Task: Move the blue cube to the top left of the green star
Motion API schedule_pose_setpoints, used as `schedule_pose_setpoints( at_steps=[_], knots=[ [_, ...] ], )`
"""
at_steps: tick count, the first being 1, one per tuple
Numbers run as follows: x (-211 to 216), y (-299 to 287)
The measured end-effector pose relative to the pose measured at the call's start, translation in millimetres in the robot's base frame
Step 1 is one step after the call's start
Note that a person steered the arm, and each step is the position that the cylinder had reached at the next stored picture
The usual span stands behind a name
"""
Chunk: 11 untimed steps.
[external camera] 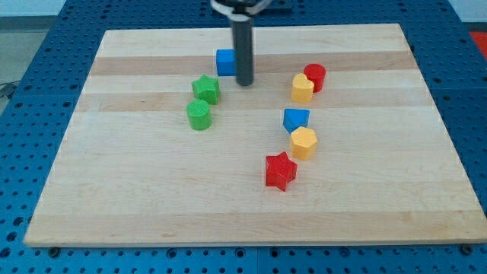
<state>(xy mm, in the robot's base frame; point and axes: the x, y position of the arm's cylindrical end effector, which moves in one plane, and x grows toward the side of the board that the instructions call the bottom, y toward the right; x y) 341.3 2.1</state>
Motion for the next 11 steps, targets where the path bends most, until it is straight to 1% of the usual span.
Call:
schedule_pose_setpoints(
  at_steps=[1, 2, 4, 5, 6, 7, 8, 9, 11],
  knots=[
    [-5, 9],
    [-45, 3],
    [-65, -65],
    [-65, -109],
    [-65, -139],
    [-65, -101],
    [-54, -89],
    [-56, -70],
    [-52, -57]
  ],
)
